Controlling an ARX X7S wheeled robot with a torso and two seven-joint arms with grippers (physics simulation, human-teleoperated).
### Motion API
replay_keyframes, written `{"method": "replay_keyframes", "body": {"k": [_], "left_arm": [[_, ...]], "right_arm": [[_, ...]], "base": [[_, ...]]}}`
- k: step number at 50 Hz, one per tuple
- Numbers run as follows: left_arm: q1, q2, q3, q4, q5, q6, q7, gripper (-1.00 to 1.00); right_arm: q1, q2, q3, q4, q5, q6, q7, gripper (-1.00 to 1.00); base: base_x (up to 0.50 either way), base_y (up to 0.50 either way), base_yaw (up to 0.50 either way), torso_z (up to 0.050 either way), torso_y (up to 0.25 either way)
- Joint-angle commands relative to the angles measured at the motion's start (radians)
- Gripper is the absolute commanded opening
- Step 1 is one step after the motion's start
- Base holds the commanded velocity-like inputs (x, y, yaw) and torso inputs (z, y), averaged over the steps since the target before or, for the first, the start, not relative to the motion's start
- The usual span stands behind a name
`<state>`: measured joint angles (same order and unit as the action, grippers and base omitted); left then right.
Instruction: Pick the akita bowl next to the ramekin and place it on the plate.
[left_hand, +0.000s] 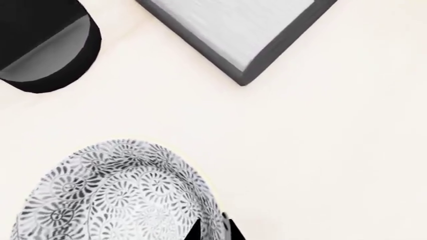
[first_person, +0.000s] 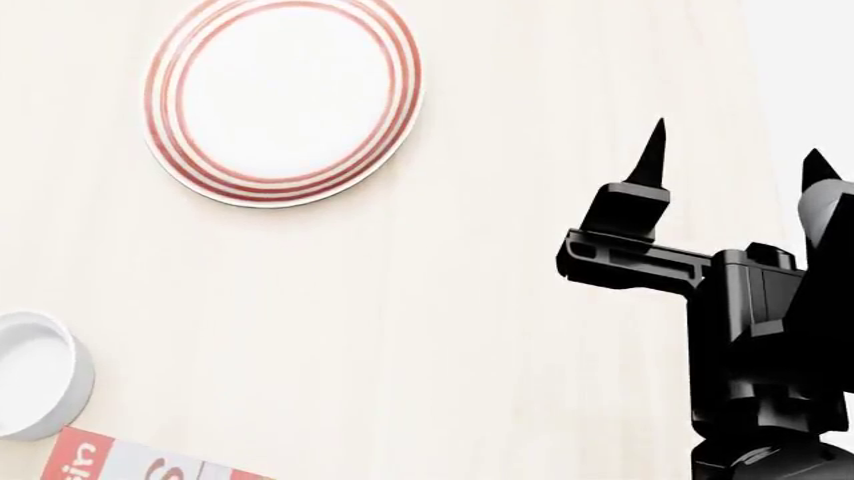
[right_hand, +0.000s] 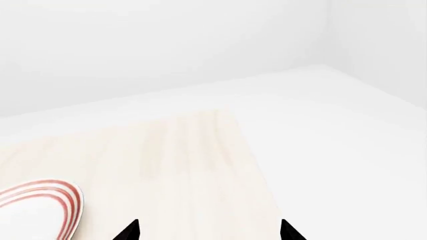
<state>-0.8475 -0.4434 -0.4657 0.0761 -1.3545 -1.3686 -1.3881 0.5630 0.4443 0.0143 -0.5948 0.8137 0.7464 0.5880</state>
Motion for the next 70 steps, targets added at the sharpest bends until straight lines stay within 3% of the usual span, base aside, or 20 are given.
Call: {"method": "replay_keyframes", "body": {"k": [1,8,12,15,16,17,18,20,29,34,54,59,62,64,70], "left_arm": [[-0.008,-0.019,0.013,0.002,-0.024,-0.023,-0.023,-1.0],[-0.107,-0.103,0.15,-0.074,-0.093,-0.184,-0.041,-1.0],[-0.183,-0.163,0.288,-0.085,-0.07,-0.182,0.06,-1.0],[-0.181,-0.171,0.303,-0.088,-0.078,-0.167,0.06,-1.0],[-0.326,-0.218,0.453,-0.084,0.026,-0.172,0.21,-1.0],[-0.33,-0.224,0.507,-0.091,0.039,-0.159,0.247,-1.0],[-0.459,-0.241,0.657,-0.097,0.143,-0.127,0.377,-1.0],[-0.614,-0.233,0.842,-0.144,0.256,-0.078,0.54,-1.0],[-0.984,-0.145,1.32,-0.309,0.545,0.117,1.028,-1.0],[-1.121,-0.051,1.506,-0.445,0.657,0.233,1.266,-1.0],[-1.252,0.235,1.843,-0.906,0.885,0.657,1.825,-1.0],[-1.233,0.332,1.86,-1.07,0.907,0.773,1.906,-1.0],[-1.234,0.338,1.86,-1.082,0.909,0.78,1.91,-1.0],[-1.201,0.44,1.861,-1.276,0.922,0.898,1.957,-1.0],[-1.178,0.443,1.892,-1.248,0.875,0.894,1.947,-1.0]], "right_arm": [[0.001,0.003,0.0,0.0,0.004,0.0,0.004,1.0],[-0.004,0.002,-0.004,0.008,-0.004,-0.013,-0.002,1.0],[-0.007,0.002,-0.007,0.017,-0.012,-0.023,-0.009,1.0],[-0.007,0.002,-0.007,0.017,-0.011,-0.023,-0.008,1.0],[-0.006,0.004,-0.005,0.012,-0.006,-0.018,-0.003,1.0],[-0.006,0.004,-0.005,0.011,-0.005,-0.018,-0.003,1.0],[-0.007,0.004,-0.004,0.01,-0.003,-0.016,-0.001,1.0],[-0.007,0.005,-0.004,0.009,-0.002,-0.016,0.0,1.0],[-0.005,0.005,-0.007,0.014,-0.002,-0.018,0.001,1.0],[-0.004,0.007,-0.01,0.013,-0.004,-0.02,0.001,1.0],[-0.007,0.006,-0.021,0.025,-0.017,-0.04,-0.006,1.0],[-0.005,0.009,-0.017,0.014,-0.005,-0.03,0.003,1.0],[-0.005,0.01,-0.017,0.014,-0.005,-0.031,0.004,1.0],[-0.002,0.01,-0.014,0.007,0.004,-0.023,0.011,1.0],[0.0,0.01,-0.019,0.013,0.0,-0.028,0.007,1.0]], "base": [[0.0,0.0,0.0,0.0,0.0],[0.0,0.0,0.0,0.0,0.0],[0.0,0.0,0.0,0.0,0.0],[0.0,0.0,0.0,0.0,0.0],[0.0,0.0,0.0,0.0,0.0],[0.0,0.0,0.0,0.0,0.0],[0.0,0.0,0.0,0.0,0.0],[0.0,0.0,0.0,0.0,0.0],[0.0,0.0,0.0,0.0,0.0],[0.0,0.0,0.0,0.0,0.0],[0.0,0.0,0.0,0.0,0.0],[0.0,0.0,0.0,0.0,0.0],[0.0,0.0,0.0,0.0,0.0],[0.0,0.0,0.0,0.0,0.0],[0.0,0.0,0.0,0.0,0.0]]}}
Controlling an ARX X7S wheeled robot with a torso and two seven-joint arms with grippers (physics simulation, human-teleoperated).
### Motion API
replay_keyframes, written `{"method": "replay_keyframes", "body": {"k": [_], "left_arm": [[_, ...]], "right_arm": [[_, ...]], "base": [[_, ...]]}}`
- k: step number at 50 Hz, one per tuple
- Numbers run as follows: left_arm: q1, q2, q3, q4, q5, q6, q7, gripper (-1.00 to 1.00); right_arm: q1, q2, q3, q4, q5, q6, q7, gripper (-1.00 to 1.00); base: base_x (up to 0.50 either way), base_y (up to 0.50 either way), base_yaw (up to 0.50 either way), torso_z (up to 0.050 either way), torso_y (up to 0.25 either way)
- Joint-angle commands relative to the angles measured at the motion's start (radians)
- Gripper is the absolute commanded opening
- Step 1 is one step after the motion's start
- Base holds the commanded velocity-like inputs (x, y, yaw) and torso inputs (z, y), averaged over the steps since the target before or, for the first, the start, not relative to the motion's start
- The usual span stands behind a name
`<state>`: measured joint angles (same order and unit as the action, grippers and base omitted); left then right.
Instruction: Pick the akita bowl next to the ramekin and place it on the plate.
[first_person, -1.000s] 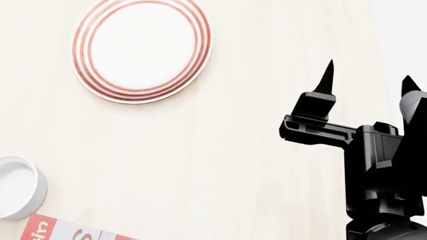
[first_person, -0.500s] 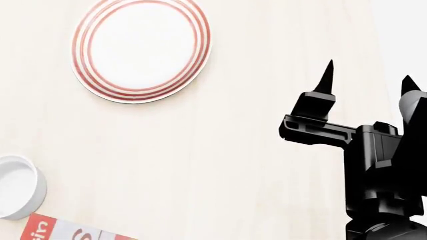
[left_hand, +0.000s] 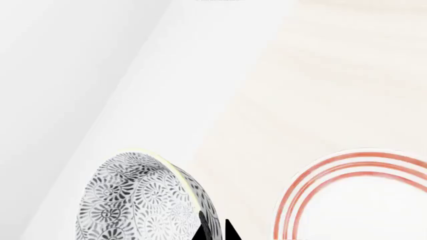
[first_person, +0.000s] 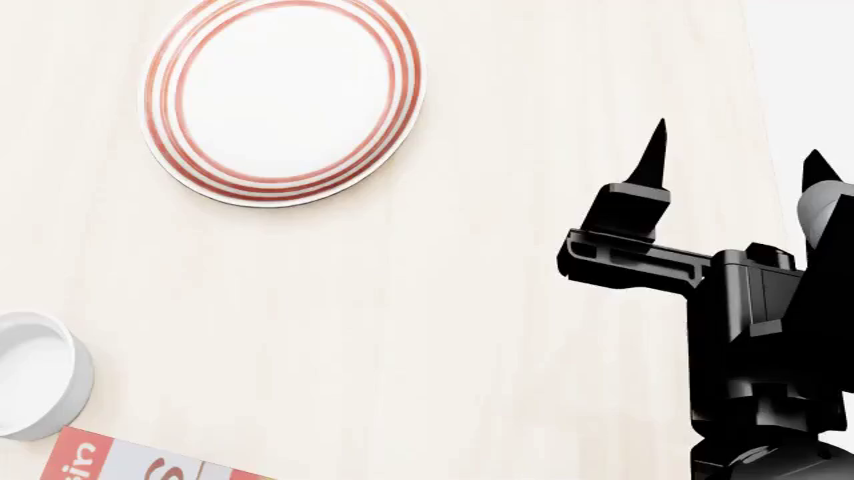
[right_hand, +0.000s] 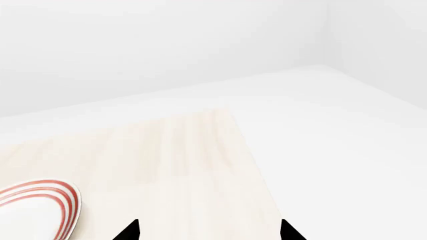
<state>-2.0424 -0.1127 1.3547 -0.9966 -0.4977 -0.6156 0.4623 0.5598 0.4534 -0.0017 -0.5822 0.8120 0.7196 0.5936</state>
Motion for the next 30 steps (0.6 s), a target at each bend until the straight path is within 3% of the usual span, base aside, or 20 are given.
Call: {"method": "replay_keyframes", "body": {"k": [1,21,30], "left_arm": [[0.021,0.112,0.081,-0.17,0.009,0.14,0.102,-1.0],[0.124,0.113,0.165,-0.085,-0.056,0.146,0.097,-1.0],[0.16,0.113,0.172,-0.031,-0.037,0.046,0.129,-1.0]], "right_arm": [[0.003,0.001,-0.004,0.001,0.0,-0.003,0.001,1.0],[0.007,0.009,0.003,-0.012,0.023,0.01,0.016,1.0],[0.014,0.011,0.003,-0.014,0.031,0.017,0.024,1.0]], "base": [[0.0,0.0,0.0,0.0,0.0],[0.0,0.0,0.0,0.0,0.0],[0.0,0.0,0.0,0.0,0.002]]}}
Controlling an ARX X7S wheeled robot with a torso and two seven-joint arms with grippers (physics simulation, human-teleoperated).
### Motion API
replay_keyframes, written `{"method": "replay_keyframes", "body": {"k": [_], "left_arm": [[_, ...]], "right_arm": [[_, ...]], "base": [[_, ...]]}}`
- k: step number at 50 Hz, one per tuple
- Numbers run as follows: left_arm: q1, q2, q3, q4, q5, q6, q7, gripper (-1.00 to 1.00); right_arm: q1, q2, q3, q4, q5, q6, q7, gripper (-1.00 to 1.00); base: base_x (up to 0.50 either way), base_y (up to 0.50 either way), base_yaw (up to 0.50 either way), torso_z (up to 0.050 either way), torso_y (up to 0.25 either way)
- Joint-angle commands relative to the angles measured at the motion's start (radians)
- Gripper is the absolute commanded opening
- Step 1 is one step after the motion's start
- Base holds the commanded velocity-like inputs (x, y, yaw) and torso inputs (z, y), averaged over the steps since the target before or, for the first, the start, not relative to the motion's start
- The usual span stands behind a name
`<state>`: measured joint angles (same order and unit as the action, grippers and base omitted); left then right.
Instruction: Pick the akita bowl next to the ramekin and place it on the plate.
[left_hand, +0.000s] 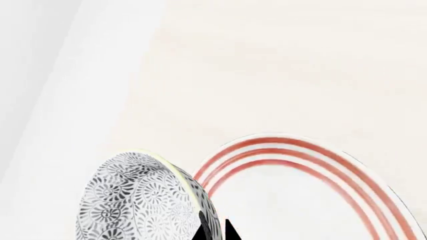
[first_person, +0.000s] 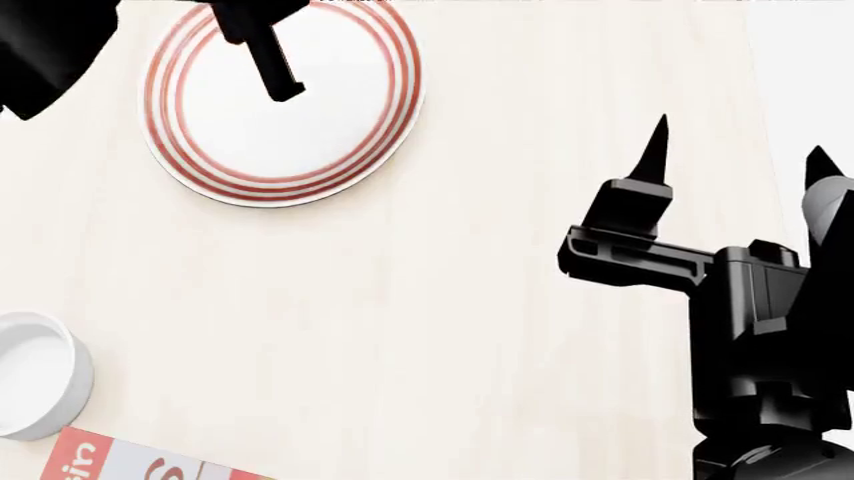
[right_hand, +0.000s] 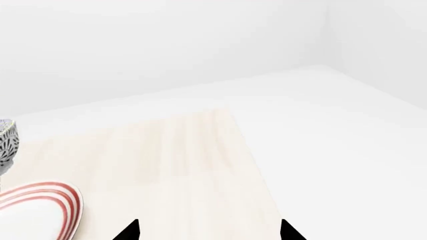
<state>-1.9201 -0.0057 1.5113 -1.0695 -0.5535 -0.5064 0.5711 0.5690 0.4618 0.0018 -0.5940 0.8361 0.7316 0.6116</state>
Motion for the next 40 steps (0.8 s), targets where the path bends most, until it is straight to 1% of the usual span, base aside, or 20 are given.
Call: {"method": "replay_keyframes", "body": {"k": [1,14,40], "left_arm": [[0.038,0.006,0.014,0.043,0.02,-0.068,0.021,-1.0],[0.073,0.006,0.015,0.096,-0.018,-0.138,0.02,-1.0],[0.115,0.006,0.015,0.105,-0.024,-0.196,0.01,-1.0]], "right_arm": [[0.005,0.002,-0.003,0.0,0.005,0.002,0.004,1.0],[0.001,0.002,-0.008,0.008,-0.003,-0.011,-0.001,1.0],[-0.004,0.007,-0.014,0.015,-0.007,-0.025,-0.006,1.0]], "base": [[0.0,0.0,0.0,0.0,0.0],[0.0,0.0,0.0,0.0,0.0],[0.0,0.0,0.0,0.0,0.0]]}}
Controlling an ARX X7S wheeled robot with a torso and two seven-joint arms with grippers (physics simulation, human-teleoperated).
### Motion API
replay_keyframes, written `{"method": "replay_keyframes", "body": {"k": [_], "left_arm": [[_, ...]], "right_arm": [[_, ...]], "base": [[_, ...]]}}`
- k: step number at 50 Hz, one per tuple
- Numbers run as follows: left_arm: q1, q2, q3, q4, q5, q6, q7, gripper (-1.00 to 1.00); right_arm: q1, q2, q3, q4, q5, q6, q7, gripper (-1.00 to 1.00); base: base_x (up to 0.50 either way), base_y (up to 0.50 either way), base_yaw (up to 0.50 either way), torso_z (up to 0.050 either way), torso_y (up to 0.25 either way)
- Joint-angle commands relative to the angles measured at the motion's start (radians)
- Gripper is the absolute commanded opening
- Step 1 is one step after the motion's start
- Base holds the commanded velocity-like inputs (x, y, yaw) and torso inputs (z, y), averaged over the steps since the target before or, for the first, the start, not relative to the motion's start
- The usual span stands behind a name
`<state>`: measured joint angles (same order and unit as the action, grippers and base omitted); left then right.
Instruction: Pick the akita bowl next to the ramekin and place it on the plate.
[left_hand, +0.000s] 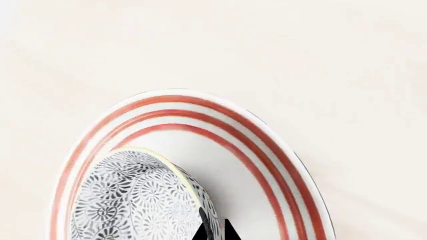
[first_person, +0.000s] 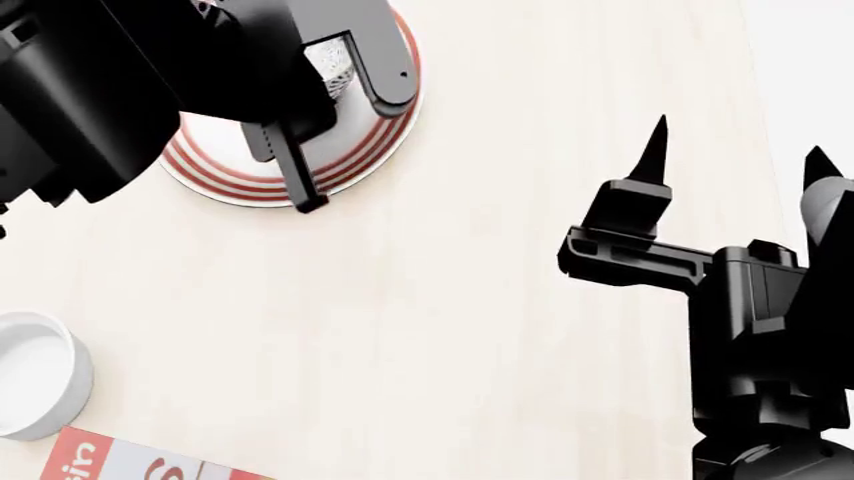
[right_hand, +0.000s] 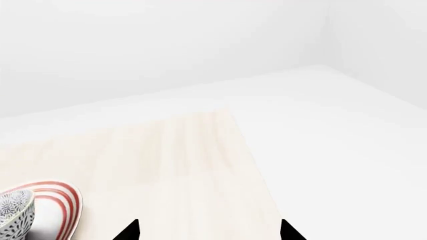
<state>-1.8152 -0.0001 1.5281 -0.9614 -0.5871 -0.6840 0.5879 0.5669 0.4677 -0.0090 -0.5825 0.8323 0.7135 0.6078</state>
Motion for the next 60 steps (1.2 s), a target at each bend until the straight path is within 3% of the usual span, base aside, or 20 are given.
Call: {"method": "replay_keyframes", "body": {"k": [1,20,21,60], "left_arm": [[0.011,0.0,-0.002,-0.004,0.01,-0.019,-0.006,-1.0],[0.013,0.0,-0.002,-0.004,0.019,-0.03,-0.016,-1.0],[0.014,0.0,0.005,-0.001,0.028,-0.033,-0.008,1.0],[-0.116,0.0,0.008,0.06,0.087,-0.028,0.084,1.0]], "right_arm": [[-0.002,0.002,-0.003,0.002,-0.002,-0.006,-0.001,1.0],[0.001,0.007,-0.004,-0.004,0.008,-0.002,0.008,1.0],[0.001,0.006,-0.005,-0.002,0.006,-0.004,0.006,1.0],[0.002,0.011,-0.022,0.007,-0.006,-0.021,0.003,1.0]], "base": [[0.0,0.0,0.0,0.0,0.0],[0.0,0.0,0.0,0.0,0.0],[0.0,0.0,0.0,0.0,0.0],[0.0,0.0,0.0,0.0,0.0]]}}
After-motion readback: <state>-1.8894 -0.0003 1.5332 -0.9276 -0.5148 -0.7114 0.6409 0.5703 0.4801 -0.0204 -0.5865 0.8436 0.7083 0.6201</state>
